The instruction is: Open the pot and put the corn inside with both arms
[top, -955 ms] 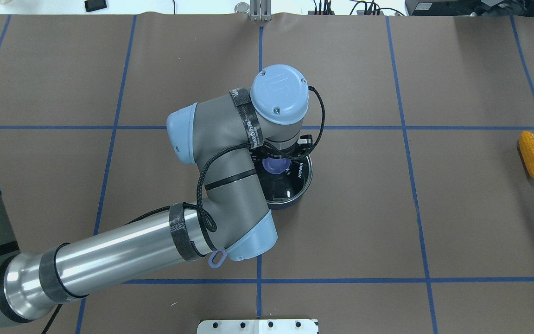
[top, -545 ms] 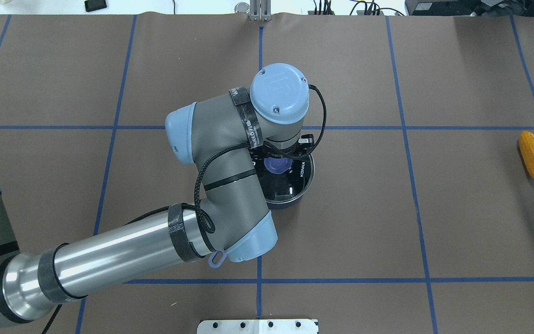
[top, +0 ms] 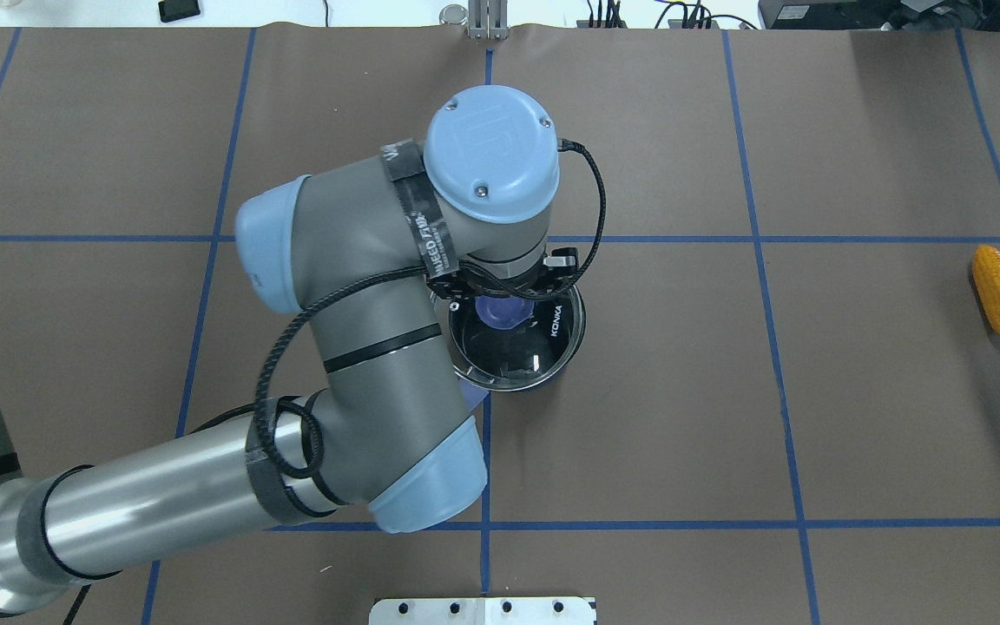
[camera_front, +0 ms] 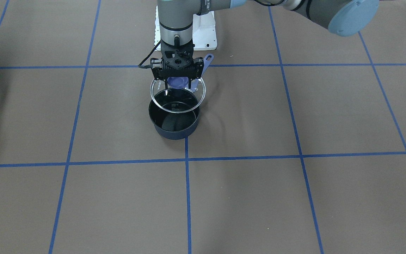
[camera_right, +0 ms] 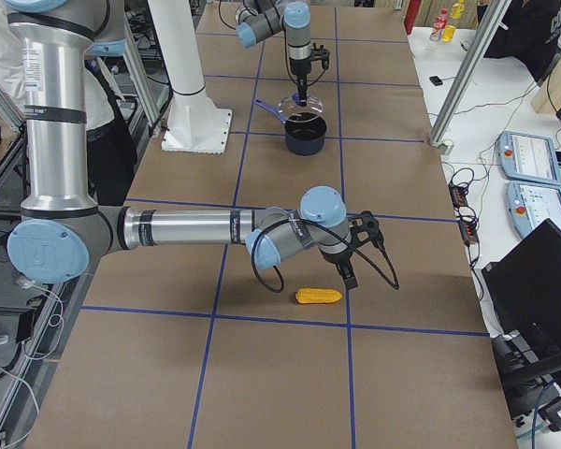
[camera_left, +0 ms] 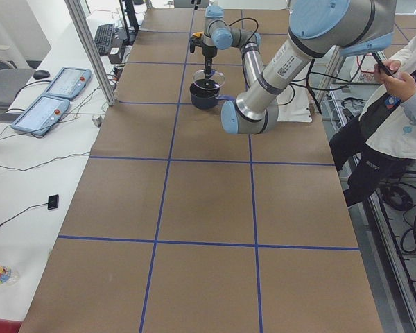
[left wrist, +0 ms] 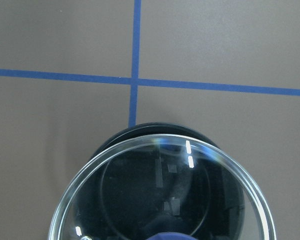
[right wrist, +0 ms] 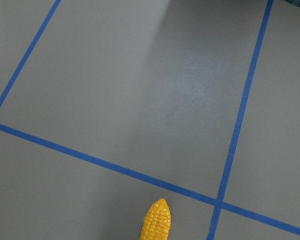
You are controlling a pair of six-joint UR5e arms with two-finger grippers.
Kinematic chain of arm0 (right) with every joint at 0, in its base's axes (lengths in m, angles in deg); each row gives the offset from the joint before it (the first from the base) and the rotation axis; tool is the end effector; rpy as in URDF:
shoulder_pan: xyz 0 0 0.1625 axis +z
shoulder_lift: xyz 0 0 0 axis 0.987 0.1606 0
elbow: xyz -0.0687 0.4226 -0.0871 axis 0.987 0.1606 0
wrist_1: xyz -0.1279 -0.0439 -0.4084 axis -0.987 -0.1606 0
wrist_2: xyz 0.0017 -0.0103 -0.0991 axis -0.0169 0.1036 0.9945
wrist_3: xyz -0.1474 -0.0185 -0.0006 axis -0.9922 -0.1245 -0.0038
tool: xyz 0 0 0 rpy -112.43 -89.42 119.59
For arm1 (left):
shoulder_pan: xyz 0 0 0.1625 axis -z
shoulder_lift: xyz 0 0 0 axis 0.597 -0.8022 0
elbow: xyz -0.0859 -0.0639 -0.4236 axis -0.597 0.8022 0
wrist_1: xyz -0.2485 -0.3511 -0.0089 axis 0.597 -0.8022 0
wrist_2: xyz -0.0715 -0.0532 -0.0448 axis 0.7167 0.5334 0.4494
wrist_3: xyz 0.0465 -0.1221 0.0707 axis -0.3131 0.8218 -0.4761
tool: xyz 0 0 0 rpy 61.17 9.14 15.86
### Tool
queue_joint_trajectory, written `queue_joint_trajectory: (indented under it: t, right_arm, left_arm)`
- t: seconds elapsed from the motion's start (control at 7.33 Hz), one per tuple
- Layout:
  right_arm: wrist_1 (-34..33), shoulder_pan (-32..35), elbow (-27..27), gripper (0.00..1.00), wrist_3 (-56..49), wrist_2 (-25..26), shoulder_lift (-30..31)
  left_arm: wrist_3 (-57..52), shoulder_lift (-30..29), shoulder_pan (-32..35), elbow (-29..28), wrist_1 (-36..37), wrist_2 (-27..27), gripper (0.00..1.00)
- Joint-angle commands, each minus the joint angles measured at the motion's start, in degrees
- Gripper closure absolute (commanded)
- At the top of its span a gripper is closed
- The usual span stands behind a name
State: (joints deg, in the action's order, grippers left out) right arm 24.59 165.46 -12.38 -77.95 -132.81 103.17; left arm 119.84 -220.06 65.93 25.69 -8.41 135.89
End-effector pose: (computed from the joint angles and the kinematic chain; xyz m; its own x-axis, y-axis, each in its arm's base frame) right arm -0.0212 -0.5351 0.6238 0.6775 -0.3136 0.6654 0.0027 0.9056 0.4241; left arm 0.5665 -0.4300 0.0726 0.6629 -0.0085 -0.7487 0.1131 0.9896 0.0889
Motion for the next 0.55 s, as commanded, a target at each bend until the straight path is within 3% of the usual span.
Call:
queue_joint_trajectory:
  t: [0.0,0.14,0.41]
  right_arm:
    - [0.0,-0.32,0.03,0.0,0.02,0.08,0.0]
    - [0.0,-0.41,0.03,0.0,0.02,0.0,0.0]
    - [0.0,-0.59,0.03,0.0,-0.06,0.08,0.0]
  left_arm:
    - [-10.62,11.56,2.96,16.05,4.47,0.46,1.0]
    - [-16.69,16.49,6.29,20.46,4.57,0.81,1.0]
    - [-28.38,27.91,14.54,26.72,4.04,8.17,1.0]
